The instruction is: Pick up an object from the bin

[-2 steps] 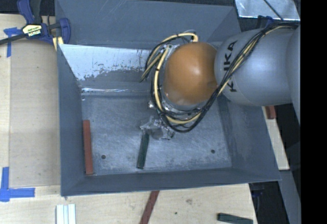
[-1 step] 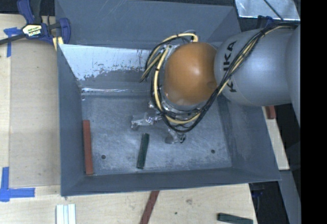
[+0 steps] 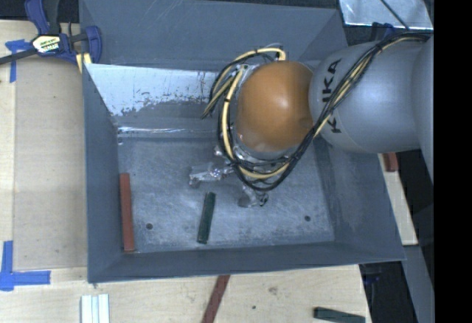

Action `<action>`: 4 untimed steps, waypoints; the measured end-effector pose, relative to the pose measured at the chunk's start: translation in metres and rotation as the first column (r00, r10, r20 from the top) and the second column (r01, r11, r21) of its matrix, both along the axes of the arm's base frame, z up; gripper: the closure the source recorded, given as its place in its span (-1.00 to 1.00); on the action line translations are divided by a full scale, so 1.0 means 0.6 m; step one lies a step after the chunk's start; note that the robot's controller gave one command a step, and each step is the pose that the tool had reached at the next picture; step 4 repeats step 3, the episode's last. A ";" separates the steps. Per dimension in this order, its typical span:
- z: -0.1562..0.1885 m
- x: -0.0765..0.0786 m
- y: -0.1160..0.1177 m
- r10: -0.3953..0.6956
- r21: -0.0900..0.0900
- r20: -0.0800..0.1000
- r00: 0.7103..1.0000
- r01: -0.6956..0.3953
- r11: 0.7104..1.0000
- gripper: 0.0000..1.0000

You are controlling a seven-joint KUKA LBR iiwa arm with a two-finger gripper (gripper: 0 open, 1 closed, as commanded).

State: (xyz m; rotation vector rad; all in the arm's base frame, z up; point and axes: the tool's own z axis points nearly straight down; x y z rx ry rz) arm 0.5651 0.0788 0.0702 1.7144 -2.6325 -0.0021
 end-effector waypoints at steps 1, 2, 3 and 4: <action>0.001 -0.045 0.077 0.494 0.001 -0.002 0.869 -0.494 0.869 1.00; 0.002 -0.045 0.077 0.494 0.001 -0.002 0.869 -0.494 0.869 1.00; 0.242 -0.082 0.057 0.489 0.000 0.003 0.872 -0.489 0.872 1.00; 0.242 -0.082 0.057 0.489 0.000 0.003 0.872 -0.489 0.872 1.00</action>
Offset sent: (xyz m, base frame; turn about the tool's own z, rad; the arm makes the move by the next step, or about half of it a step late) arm 0.0000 0.0000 0.0000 0.0000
